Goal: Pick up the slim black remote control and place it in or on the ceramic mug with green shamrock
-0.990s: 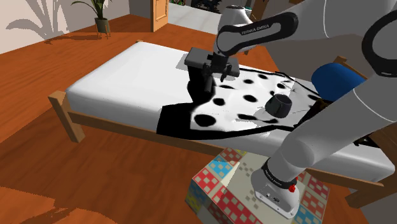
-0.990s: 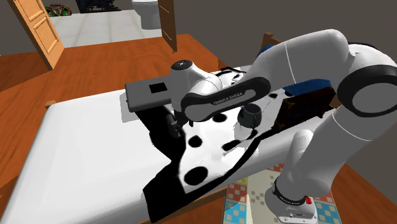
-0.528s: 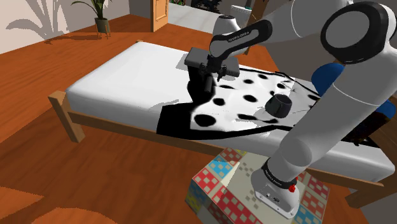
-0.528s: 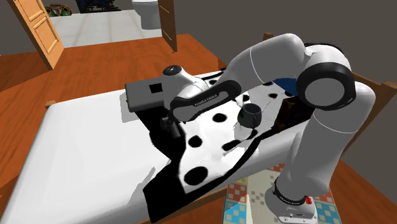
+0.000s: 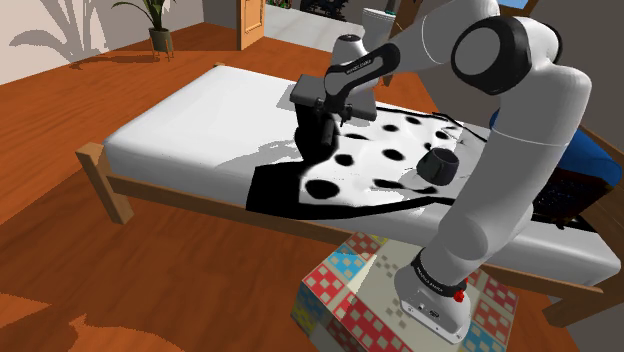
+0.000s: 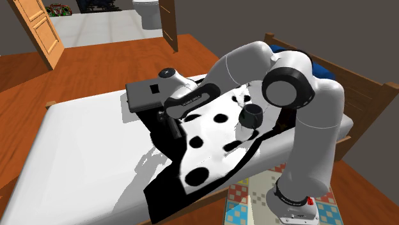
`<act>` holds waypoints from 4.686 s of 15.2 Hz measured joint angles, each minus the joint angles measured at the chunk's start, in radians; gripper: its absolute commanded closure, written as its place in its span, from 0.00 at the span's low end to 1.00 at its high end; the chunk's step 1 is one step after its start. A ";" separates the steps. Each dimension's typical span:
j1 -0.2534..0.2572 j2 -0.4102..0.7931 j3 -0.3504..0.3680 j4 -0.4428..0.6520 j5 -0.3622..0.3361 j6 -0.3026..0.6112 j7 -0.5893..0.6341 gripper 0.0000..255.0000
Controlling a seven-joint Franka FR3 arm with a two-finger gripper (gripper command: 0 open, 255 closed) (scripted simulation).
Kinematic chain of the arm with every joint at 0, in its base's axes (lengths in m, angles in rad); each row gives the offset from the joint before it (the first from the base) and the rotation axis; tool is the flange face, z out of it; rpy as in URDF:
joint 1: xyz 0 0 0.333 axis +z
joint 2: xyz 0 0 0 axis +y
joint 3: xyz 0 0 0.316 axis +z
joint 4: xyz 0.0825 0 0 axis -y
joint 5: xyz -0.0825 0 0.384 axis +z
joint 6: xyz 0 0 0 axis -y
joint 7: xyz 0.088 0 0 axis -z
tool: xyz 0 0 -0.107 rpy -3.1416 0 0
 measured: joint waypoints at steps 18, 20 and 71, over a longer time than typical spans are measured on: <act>-0.007 0.090 -0.009 0.019 -0.008 0.087 0.020 1.00; -0.008 0.091 -0.009 0.020 -0.008 0.086 0.019 1.00; -0.097 -0.457 -0.089 -0.239 0.006 -0.183 -0.205 1.00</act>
